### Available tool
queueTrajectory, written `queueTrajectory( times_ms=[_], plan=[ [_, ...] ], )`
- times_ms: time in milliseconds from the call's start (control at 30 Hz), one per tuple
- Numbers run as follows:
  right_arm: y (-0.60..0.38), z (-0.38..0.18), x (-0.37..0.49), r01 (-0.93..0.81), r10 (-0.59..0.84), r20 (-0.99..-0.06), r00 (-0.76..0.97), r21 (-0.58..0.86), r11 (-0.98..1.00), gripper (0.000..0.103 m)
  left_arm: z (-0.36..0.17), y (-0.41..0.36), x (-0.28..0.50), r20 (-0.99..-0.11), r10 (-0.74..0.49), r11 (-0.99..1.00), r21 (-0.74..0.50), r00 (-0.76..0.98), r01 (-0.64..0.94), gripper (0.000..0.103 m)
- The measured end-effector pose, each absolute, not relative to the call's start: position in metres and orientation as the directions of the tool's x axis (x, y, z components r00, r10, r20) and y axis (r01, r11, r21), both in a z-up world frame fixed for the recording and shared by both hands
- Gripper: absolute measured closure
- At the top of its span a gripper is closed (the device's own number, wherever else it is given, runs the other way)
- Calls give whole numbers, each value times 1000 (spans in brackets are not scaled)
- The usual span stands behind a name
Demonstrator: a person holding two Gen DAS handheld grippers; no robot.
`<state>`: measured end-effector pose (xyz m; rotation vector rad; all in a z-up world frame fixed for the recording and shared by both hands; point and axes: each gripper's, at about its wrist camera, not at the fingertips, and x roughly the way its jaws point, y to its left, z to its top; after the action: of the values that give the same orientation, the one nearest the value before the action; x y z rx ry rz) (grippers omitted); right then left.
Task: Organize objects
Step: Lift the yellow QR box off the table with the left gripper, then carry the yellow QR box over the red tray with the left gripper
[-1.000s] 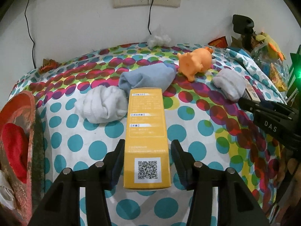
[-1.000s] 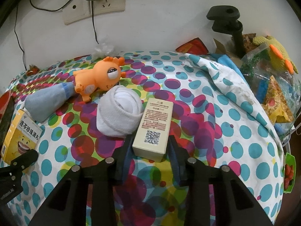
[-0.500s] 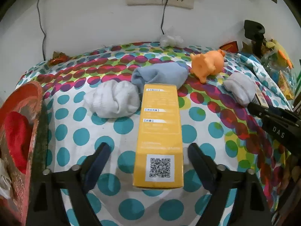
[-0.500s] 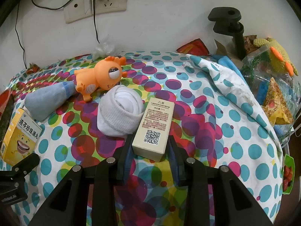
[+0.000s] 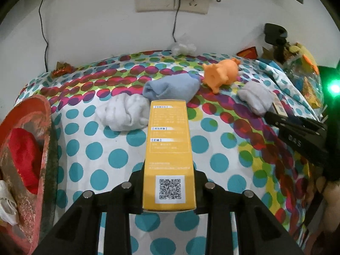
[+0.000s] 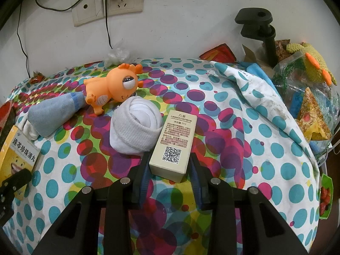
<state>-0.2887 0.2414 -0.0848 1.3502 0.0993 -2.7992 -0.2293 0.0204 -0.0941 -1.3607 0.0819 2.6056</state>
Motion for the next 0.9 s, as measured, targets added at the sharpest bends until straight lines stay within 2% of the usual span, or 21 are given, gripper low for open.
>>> queueTrajectory(
  times_ms=[267,500,900],
  plan=[
    [241,-85,-289,57,-1,-783,-622,-43,-997,70,-77,10,-208,-812,182,-966,-41,-555,-257,73],
    [241,-84,-289,57,0,-783,-622,-45,-997,70,-62,-21,-194,-807,221,-968,-112,-547,-226,73],
    [242,-84,-289,57,0,-783,-622,-45,-997,70,-31,-73,-182,-784,160,-985,-87,-600,-149,73]
  ],
)
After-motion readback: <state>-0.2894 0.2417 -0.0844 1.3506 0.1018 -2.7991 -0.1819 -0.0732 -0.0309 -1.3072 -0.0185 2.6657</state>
